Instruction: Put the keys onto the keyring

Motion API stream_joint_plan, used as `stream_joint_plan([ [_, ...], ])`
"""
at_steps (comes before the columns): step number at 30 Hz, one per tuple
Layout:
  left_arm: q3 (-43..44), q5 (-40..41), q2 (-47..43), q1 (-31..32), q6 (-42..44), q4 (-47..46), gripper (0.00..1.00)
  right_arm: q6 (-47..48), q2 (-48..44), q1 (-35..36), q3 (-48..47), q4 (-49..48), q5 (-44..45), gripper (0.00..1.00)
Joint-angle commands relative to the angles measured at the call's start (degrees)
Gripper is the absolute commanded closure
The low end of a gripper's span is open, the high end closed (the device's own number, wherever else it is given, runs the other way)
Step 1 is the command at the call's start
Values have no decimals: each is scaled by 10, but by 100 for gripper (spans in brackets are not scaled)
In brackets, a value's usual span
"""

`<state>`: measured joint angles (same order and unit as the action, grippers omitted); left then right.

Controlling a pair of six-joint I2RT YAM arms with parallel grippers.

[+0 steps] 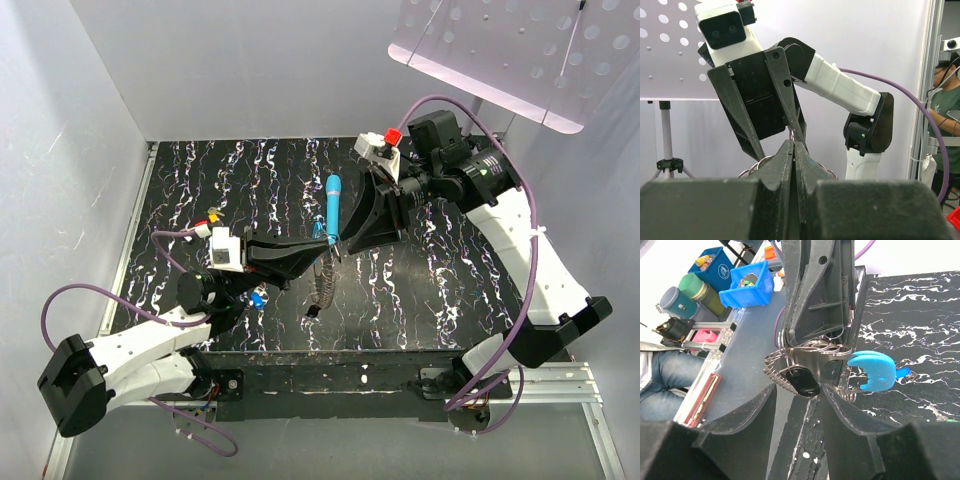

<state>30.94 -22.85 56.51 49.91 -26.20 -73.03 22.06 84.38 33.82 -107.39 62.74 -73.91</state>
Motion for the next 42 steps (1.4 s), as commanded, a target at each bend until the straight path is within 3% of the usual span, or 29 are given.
stream_joint_plan([
  [1, 11, 16, -7, 1, 0, -15, 100, -41, 3, 7, -20, -37, -8, 52],
  [13, 11, 16, -2, 1, -3, -20, 100, -74, 6, 20, -9, -65, -8, 59],
  [21, 9, 18, -2, 1, -3, -21, 100, -99, 0, 20, 10, -86, -30, 99],
  [31, 7, 3, -20, 1, 6, -11, 100, -213, -17, 20, 83, -179, -92, 99],
  [42, 14, -15, -19, 1, -3, 2, 100, -306, -12, 20, 108, -254, -87, 99],
])
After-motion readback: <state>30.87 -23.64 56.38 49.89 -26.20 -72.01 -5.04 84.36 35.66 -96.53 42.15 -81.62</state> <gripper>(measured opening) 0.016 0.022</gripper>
